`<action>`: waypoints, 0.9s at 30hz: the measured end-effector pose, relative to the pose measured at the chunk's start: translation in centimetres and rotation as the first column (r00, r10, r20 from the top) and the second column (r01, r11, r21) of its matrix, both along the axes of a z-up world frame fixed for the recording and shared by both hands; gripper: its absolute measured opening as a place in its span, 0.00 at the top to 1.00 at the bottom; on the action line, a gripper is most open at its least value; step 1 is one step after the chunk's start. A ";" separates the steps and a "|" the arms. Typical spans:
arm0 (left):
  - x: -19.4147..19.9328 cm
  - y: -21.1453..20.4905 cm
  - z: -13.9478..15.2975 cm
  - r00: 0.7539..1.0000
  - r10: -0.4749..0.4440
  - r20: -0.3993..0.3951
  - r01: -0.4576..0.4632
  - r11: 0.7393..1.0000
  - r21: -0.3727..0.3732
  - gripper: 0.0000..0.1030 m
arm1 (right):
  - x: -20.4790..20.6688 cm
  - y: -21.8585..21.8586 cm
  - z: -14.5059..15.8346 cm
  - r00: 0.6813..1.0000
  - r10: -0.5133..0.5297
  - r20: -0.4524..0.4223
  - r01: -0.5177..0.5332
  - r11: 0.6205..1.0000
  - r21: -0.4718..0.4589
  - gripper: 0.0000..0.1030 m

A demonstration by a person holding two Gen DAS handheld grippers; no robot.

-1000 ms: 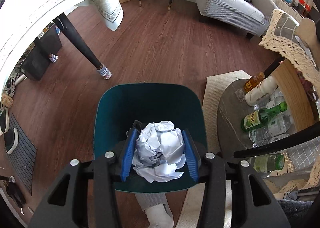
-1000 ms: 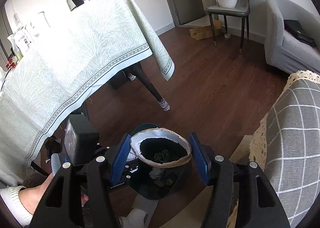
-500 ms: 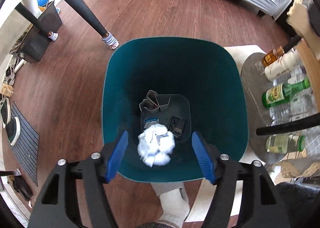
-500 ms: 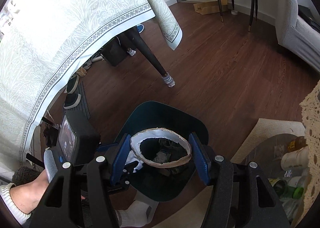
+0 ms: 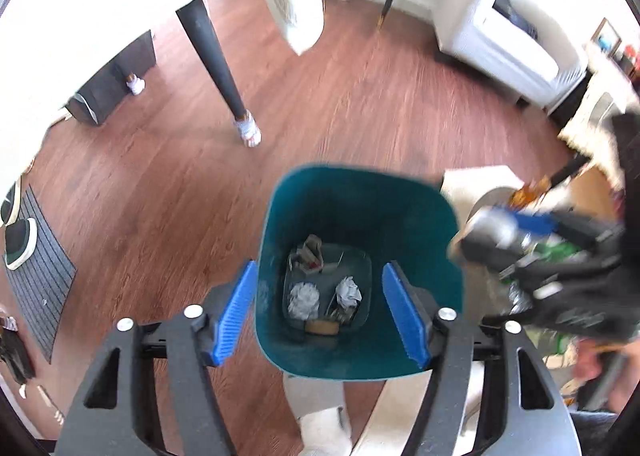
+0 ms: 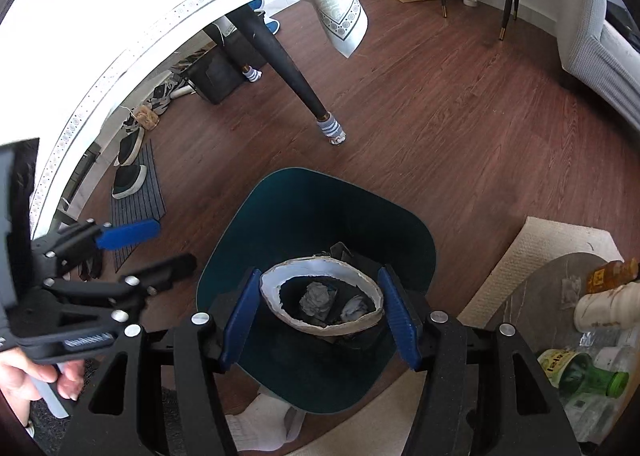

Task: Collect trash
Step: 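Open the left gripper while the right gripper opens, dropping paper ball and tape ring into the bin, then move both open grippers back over the table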

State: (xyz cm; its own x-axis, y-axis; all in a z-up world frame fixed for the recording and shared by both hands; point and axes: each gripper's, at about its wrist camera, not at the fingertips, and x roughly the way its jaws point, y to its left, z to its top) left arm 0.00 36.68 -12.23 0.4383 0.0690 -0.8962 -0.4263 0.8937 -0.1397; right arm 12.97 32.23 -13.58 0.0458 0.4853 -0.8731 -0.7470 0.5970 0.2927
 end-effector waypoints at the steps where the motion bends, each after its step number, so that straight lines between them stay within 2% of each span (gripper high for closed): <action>1: -0.1 0.1 0.8 1.000 0.000 0.019 0.000 1.000 0.010 0.38 | -0.2 0.2 -0.2 1.000 0.005 -0.001 -0.005 1.000 -0.003 0.41; 6: -0.3 -0.3 5.0 0.993 -0.020 0.118 0.009 0.996 0.092 0.46 | -1.3 1.0 -1.0 1.000 0.026 0.006 -0.025 0.999 -0.031 0.39; 8: -0.5 -0.5 6.3 0.987 -0.028 0.156 0.014 0.996 0.089 0.51 | -1.5 1.2 -1.4 0.999 0.034 0.008 -0.033 0.999 -0.043 0.39; 11: -0.4 -0.7 7.8 0.980 -0.035 0.197 0.020 0.997 0.078 0.56 | -1.9 1.2 -1.7 0.999 0.046 0.018 -0.045 0.998 -0.053 0.31; 15: 0.0 -1.4 9.5 0.968 -0.040 0.246 0.022 0.997 0.075 0.57 | -2.1 0.7 -1.3 0.999 0.048 0.025 -0.047 0.998 -0.040 0.30; 20: 0.3 -2.6 11.9 0.952 -0.044 0.301 0.026 0.998 0.065 0.58 | -2.4 -0.1 0.0 0.997 0.063 0.042 -0.063 0.998 -0.009 0.30; 27: 0.5 -5.7 14.7 0.925 -0.093 0.368 0.064 0.994 0.088 0.58 | -3.2 -2.7 4.7 0.991 0.079 0.109 -0.087 0.994 0.064 0.30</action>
